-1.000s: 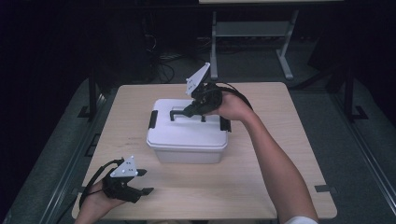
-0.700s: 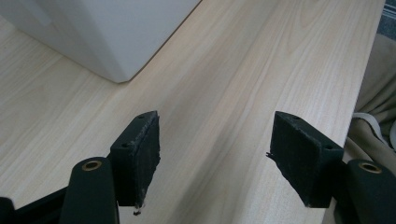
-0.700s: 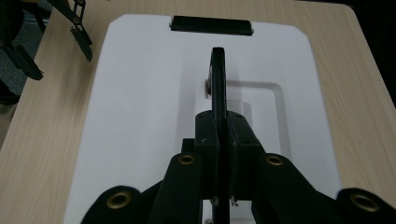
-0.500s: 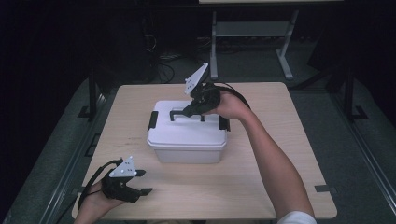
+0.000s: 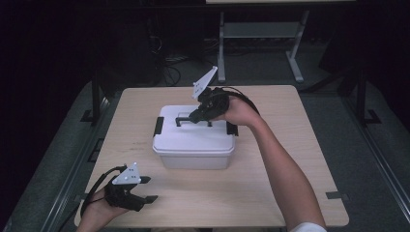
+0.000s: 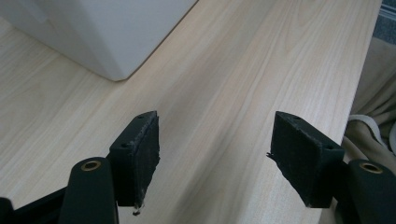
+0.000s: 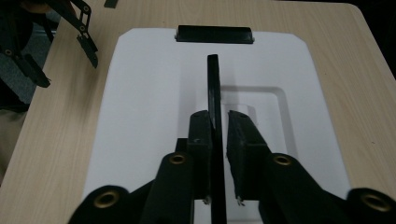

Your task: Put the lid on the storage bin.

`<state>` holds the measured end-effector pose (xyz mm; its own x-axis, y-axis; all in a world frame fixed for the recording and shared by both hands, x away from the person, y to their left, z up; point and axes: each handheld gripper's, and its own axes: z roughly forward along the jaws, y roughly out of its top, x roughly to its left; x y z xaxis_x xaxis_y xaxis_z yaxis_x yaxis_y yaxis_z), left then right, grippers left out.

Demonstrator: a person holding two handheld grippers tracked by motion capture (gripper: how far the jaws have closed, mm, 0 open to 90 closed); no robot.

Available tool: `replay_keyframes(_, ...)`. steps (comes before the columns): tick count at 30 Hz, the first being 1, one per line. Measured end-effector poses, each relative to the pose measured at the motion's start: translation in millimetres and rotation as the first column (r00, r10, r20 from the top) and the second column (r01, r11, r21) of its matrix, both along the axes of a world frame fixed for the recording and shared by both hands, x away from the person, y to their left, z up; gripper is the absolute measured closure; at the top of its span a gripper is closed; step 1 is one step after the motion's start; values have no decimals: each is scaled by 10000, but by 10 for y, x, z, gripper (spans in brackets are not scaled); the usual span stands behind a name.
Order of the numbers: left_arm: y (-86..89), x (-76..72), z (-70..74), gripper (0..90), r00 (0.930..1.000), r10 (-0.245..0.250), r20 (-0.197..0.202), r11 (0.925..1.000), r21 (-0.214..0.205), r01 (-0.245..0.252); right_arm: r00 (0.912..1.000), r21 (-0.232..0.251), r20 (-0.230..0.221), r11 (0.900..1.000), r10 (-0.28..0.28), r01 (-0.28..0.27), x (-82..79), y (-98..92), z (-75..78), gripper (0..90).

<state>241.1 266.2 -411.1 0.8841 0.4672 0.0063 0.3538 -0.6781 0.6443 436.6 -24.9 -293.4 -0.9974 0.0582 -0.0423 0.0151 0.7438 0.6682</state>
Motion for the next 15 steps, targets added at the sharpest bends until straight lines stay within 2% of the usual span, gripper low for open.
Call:
replay_keyframes(6, -11, -4, 16, 323, 10000, -13, 66, 10000, -65, 13, 9999, -79, -109, 10000, -59, 58, -52, -49, 28, 686)
replay_keyframes(11, 8, 3, -5, 316, 10000, 41, -10, 10000, 1, -41, 9997, 191, -239, 9998, -74, 78, -98, -79, 54, 655)
replay_keyframes(15, 4, -2, 2, 316, 10000, 46, 15, 10000, -20, -46, 9995, 167, -228, 9996, -204, 208, -138, -118, 35, 640)
